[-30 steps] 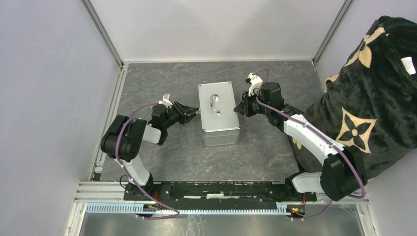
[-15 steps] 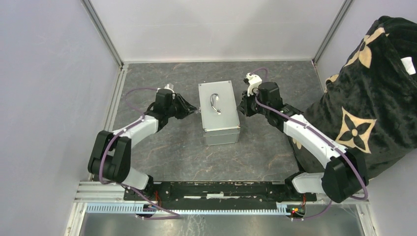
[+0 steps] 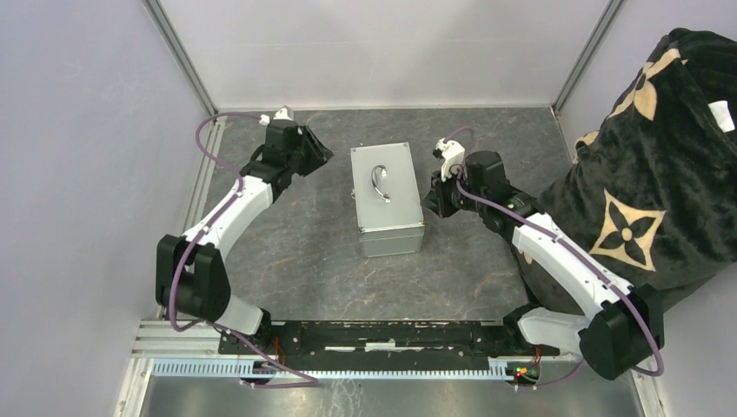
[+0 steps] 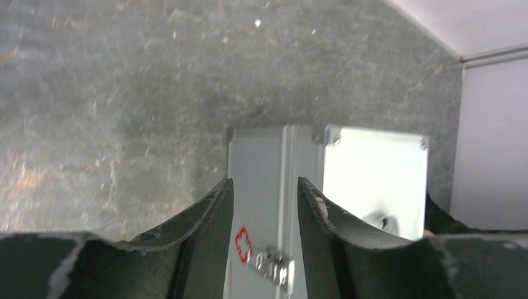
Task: Organize the medicine kit
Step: Close the medicine box at the center of the board, then adjust the medicine box at the center of the board.
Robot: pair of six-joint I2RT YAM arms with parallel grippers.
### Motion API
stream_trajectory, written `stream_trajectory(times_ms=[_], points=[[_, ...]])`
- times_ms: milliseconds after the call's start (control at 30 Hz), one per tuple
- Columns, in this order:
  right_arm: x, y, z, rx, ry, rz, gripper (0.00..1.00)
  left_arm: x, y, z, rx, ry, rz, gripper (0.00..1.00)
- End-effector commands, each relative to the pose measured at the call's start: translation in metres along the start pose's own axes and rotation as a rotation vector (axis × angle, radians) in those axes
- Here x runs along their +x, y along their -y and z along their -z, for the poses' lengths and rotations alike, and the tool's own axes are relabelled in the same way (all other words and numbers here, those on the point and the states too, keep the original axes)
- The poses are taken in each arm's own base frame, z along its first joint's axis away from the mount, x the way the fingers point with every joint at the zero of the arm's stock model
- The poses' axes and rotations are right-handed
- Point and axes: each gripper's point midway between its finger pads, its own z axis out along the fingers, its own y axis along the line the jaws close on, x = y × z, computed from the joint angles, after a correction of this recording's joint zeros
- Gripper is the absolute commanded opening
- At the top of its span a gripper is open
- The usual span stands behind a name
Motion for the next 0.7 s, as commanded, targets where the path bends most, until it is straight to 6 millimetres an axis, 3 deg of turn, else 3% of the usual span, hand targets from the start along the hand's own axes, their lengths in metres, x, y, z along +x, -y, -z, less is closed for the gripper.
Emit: stream_trajectory(times_ms=[0,100,133,167,367,500,667], points=[[0.017,-0.035,0.013,-0.138,-0.047,0.058,0.1,-0.043,0.042,-0.013,0.136,0.075,-0.113,0.52],[0.038,-0.052,0.019,-0.191,-0.12,0.127,0.1,-0.069,0.075,-0.024,0.215,0.097,-0.189,0.55],[0.047,-0.056,0.02,-0.195,-0.139,0.145,0.09,-0.067,0.074,-0.035,0.212,0.077,-0.213,0.55],[0.054,-0.062,0.022,-0.21,-0.154,0.168,0.09,-0.077,0.086,-0.038,0.236,0.084,-0.244,0.55],[0.092,-0.08,0.017,-0.237,-0.227,0.236,0.09,-0.063,0.109,-0.09,0.368,-0.039,-0.336,0.56],[0.084,-0.072,0.0,-0.142,-0.151,0.19,0.07,-0.04,0.117,-0.115,0.453,-0.121,-0.348,0.56],[0.067,-0.055,-0.015,-0.015,-0.036,0.096,0.05,-0.01,0.124,-0.12,0.516,-0.212,-0.364,0.57]])
